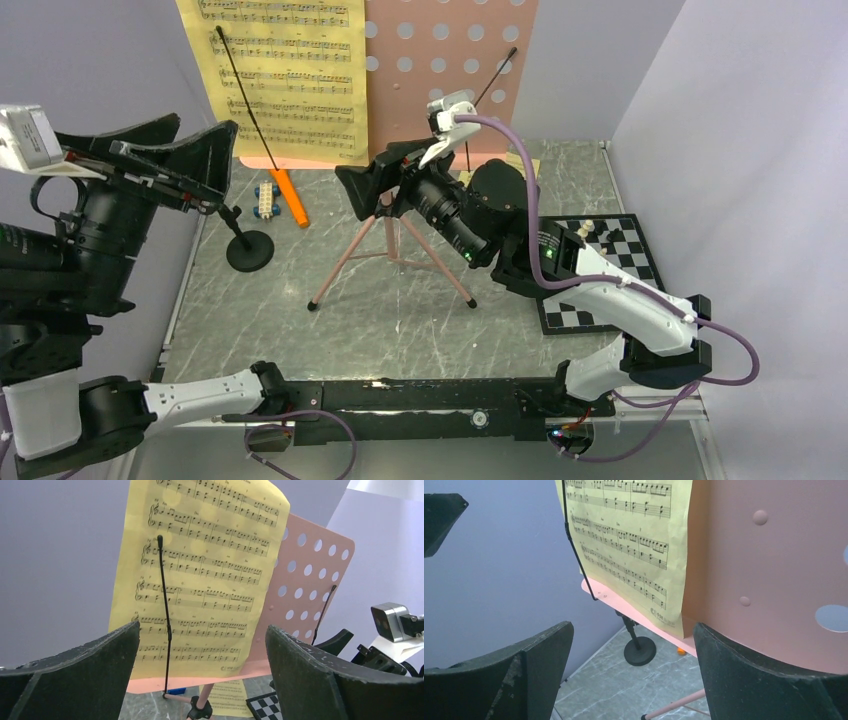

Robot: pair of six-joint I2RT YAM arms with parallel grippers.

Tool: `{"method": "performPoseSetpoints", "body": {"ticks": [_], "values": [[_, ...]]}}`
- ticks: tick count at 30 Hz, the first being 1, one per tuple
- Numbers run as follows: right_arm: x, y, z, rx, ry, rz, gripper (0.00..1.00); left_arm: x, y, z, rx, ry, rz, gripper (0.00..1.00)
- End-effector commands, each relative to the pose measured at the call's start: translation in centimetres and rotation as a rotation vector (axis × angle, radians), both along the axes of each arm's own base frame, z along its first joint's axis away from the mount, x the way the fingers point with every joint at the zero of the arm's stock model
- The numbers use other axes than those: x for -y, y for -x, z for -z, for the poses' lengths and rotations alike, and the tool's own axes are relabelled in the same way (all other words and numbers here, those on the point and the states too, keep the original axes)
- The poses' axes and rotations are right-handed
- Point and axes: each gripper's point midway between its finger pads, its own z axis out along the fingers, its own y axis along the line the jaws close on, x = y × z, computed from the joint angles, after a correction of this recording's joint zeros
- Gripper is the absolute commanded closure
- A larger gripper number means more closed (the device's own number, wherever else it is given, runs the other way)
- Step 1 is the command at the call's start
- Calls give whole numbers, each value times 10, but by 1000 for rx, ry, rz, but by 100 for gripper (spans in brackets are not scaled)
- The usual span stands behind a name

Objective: Pack up the instrument practice props

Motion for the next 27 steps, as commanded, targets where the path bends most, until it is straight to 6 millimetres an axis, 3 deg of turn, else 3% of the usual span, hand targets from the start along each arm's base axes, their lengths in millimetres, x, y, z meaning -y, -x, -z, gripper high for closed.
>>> {"method": "performPoseSetpoints", "body": {"ticks": [1, 7, 10, 13, 15, 19, 23, 27], "values": [[14, 4, -35, 44, -68, 12, 5, 19, -11, 5, -52, -98, 3, 1], [17, 6, -34, 47, -67, 21, 5, 29, -35, 23, -104, -181, -47, 5], [25, 6, -32, 48, -64, 37, 5, 10, -41, 23, -100, -174, -155, 4], [32, 6, -32, 53, -62, 53, 5, -16, -42, 10, -86, -147, -263, 3], [38, 7, -35, 60, -71, 55, 5, -21, -40, -1, -59, -136, -271, 1], [40, 9, -34, 67, -69, 49, 5, -4, -35, -14, -18, -114, -156, 1], [41, 12, -33, 67, -68, 33, 5, 22, -37, -8, -28, -64, -9, 1], [40, 13, -31, 74, -64, 23, 5, 29, -38, -4, -23, -27, 54, 2]]}}
